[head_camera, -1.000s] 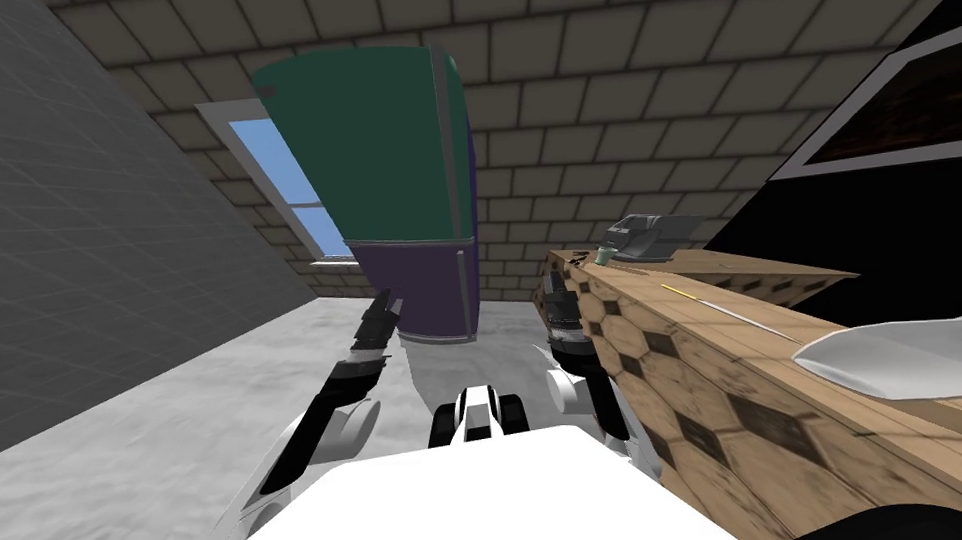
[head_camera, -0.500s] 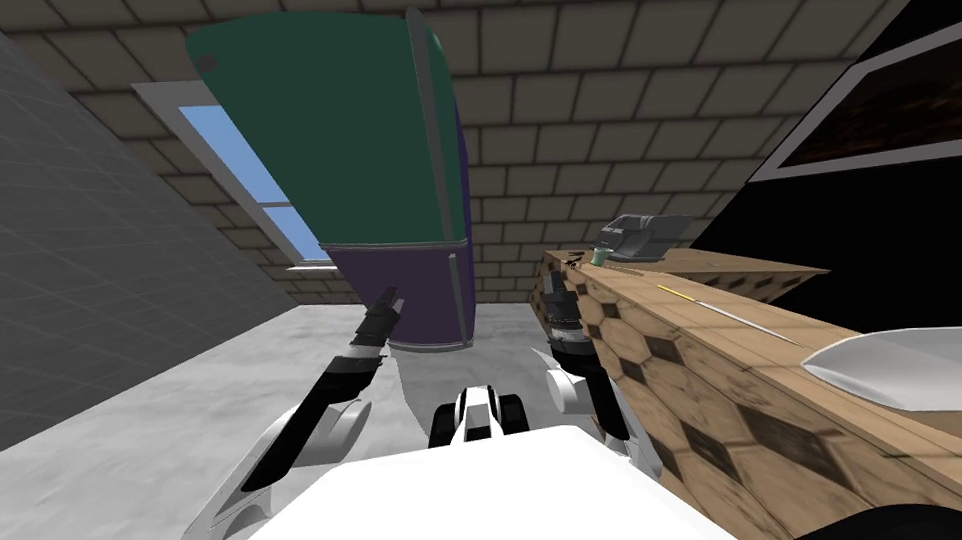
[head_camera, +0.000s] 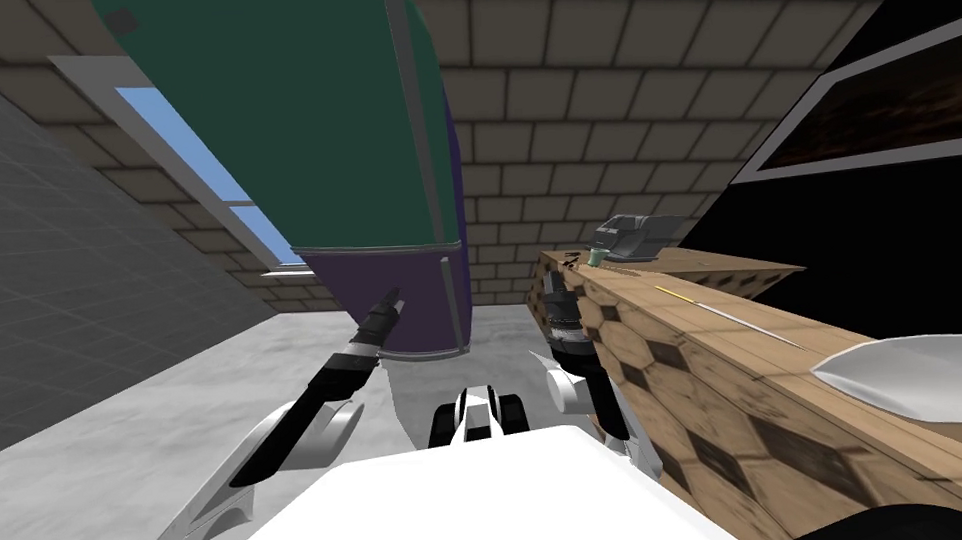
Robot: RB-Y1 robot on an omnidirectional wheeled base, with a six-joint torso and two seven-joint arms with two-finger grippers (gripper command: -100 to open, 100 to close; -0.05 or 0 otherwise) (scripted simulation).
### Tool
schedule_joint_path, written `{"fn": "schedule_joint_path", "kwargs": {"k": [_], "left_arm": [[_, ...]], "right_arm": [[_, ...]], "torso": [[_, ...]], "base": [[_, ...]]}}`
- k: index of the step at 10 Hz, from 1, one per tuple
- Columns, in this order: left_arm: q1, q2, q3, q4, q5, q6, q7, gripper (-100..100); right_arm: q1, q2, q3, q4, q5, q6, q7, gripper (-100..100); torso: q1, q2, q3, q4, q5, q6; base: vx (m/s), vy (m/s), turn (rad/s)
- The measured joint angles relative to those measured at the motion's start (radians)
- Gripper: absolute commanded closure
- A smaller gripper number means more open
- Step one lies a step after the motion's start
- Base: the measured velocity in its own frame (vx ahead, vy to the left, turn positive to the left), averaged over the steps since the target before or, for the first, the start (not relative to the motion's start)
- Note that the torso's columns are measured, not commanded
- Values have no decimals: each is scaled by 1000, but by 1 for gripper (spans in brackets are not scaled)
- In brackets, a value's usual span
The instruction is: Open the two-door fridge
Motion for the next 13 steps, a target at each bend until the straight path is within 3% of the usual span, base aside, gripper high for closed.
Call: {"fn": "schedule_joint_path", "kwargs": {"k": [3,9,13], "left_arm": [[-3,48,4,-20,-8,79,7,-100],[-7,188,22,-49,-20,241,28,-100],[-4,262,29,-72,-29,333,37,-100]], "right_arm": [[0,0,0,0,0,0,0,0],[0,0,0,0,0,0,0,0],[0,0,0,0,0,0,0,0]], "torso": [[0,0,0,0,0,0],[0,1,1,0,0,0],[-1,-2,-1,-1,0,0]], "base": [[111,-14,-86],[120,-6,-86],[105,-5,-75]]}}
